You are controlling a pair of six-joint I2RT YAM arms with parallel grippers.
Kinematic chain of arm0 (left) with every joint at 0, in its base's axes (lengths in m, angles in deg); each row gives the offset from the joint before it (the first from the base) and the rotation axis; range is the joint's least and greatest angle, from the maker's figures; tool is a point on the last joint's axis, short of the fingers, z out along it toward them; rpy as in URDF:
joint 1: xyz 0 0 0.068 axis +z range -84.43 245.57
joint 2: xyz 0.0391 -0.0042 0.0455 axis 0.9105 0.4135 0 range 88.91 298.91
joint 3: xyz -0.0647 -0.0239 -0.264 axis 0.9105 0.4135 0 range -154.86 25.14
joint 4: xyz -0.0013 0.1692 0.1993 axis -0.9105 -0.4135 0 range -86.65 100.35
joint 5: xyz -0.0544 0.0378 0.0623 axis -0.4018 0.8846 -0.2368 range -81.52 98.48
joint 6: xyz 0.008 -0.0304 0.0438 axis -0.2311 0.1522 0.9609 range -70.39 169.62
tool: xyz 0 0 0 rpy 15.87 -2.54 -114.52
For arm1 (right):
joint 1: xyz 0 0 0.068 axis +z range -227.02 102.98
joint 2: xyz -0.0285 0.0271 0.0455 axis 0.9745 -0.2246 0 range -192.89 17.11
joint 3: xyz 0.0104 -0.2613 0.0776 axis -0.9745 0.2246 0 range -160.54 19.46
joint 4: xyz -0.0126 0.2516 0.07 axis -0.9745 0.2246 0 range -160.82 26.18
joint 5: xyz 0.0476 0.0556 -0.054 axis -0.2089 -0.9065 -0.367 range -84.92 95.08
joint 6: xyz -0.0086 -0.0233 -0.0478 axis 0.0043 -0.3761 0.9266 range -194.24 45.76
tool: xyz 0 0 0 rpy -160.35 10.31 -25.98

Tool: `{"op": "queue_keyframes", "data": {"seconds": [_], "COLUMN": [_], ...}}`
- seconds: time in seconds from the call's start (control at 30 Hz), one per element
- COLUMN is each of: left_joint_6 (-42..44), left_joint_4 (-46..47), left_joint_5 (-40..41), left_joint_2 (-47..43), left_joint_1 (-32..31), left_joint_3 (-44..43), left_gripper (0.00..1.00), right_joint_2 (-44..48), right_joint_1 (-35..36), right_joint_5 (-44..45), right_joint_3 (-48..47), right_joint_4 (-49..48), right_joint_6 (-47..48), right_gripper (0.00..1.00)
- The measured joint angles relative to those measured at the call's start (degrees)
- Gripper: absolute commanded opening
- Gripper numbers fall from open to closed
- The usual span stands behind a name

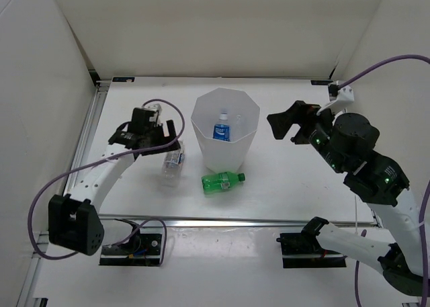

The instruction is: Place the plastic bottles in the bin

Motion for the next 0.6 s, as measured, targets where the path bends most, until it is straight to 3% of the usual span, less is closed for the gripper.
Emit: {"op": "queue_keyframes", "data": {"seconds": [0.27,0.6], "left_joint_6": [2.01,1.46], "left_joint_4": [1.03,1.49], "left_joint_5": [7.98,20.22], "left_joint_2": [11.89,16.37], "left_joint_1": [-13.57,-16.26], "left_joint_3": [-2.12,-2.4], "left_gripper": [1.0,1.0], "right_joint_2": [1.44,8.33], "right_joint_1": [0.0,0.0], "right_joint_5": [-0.63,-0.44], "right_joint_3": [3.96,4.48], "right_joint_4": [1.9,3.06], "right_joint_6": [-1.09,-1.7], "right_gripper": [1.0,1.0]}}
